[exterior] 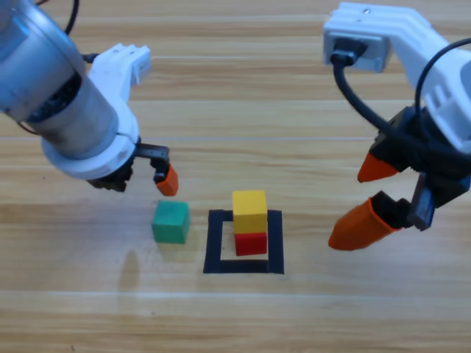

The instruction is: Stack the blocks in the rectangular block: red at the bottom, yellow in the middle, green on top

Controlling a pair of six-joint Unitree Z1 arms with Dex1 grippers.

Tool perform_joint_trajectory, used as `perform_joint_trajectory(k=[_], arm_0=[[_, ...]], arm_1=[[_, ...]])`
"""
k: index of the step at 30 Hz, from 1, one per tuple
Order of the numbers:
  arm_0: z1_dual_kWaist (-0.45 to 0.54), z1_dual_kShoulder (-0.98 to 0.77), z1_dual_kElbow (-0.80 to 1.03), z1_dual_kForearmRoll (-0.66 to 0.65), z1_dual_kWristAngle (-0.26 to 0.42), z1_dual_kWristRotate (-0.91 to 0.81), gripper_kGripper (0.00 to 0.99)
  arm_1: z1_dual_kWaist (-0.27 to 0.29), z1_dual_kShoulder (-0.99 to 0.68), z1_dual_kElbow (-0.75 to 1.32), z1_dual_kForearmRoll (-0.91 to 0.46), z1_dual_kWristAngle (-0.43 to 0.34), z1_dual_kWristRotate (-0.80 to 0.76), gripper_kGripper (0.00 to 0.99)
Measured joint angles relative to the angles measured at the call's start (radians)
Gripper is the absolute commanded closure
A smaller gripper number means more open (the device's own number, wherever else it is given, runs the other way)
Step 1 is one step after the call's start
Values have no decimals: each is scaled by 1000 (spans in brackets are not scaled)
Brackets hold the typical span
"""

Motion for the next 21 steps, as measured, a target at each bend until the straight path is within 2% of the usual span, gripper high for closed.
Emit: perform_joint_trajectory(k=[7,21], arm_0=[[0,55,-49,3,-51,0,33],[-1,149,-49,-5,-55,0,42]], arm_1=[[0,-4,9,-24,0,0,0],[-1,-4,9,-28,0,0,0]])
